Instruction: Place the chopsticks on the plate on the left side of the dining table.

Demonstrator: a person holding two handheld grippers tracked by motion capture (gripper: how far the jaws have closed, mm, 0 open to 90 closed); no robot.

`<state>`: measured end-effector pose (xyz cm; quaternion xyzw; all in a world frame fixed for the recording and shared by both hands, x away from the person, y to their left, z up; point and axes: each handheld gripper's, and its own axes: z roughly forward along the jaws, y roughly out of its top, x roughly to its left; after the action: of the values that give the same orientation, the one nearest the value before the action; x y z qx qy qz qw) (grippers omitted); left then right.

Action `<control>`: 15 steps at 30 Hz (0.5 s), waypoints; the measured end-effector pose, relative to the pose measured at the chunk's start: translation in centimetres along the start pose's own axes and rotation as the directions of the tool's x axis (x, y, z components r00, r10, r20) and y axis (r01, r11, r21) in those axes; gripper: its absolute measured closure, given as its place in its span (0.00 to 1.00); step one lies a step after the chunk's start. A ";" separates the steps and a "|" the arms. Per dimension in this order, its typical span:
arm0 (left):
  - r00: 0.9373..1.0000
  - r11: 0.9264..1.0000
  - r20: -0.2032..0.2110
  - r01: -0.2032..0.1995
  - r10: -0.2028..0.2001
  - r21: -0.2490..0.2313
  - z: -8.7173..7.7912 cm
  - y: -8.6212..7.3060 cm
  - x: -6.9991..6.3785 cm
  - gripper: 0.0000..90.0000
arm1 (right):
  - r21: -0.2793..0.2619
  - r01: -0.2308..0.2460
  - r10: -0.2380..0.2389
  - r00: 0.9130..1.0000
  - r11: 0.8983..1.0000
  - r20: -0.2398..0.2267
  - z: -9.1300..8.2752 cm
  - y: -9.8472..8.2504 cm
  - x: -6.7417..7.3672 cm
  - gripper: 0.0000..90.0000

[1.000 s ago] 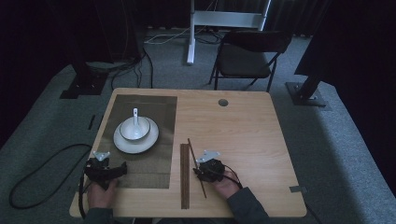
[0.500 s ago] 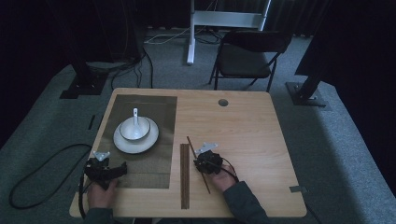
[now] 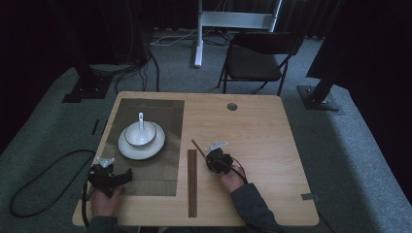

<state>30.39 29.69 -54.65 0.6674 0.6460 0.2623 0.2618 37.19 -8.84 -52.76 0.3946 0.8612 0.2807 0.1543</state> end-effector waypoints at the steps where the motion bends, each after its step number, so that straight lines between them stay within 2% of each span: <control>1: 1.000 1.000 0.000 0.000 0.000 0.000 0.0 0.0 0.0 0.00 | 0.002 0.005 -0.005 1.000 1.000 0.003 0.0 0.1 0.0 0.91; 3: 1.000 1.000 0.000 0.000 0.000 0.000 0.0 0.0 0.0 0.00 | 0.003 0.007 -0.007 1.000 1.000 0.006 0.1 0.1 0.1 0.92; 4: 1.000 1.000 0.000 0.000 0.000 0.000 0.0 0.0 0.0 0.00 | -0.009 0.008 -0.008 1.000 1.000 0.029 0.2 0.1 0.1 0.93; 5: 1.000 1.000 0.000 0.000 0.000 0.000 0.0 0.0 0.0 0.00 | -0.009 0.008 -0.008 1.000 1.000 0.029 0.2 0.1 0.1 0.93; 6: 1.000 1.000 0.000 0.000 0.000 0.000 0.0 0.0 0.0 0.00 | -0.020 -0.014 0.014 1.000 1.000 0.024 0.3 0.1 -0.1 0.93; 9: 1.000 1.000 0.000 0.000 0.000 0.000 0.0 0.0 0.0 0.00 | -0.029 -0.023 0.024 0.999 0.999 0.030 0.3 0.0 -0.2 0.93; 15: 1.000 1.000 0.000 0.000 0.000 0.000 0.0 0.0 0.0 0.00 | -0.036 -0.018 0.019 0.999 0.999 0.039 0.3 -0.2 -0.2 0.94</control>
<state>30.39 29.68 -54.65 0.6674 0.6459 0.2623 0.2619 37.38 -8.99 -53.07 0.4050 0.8492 0.2897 0.1757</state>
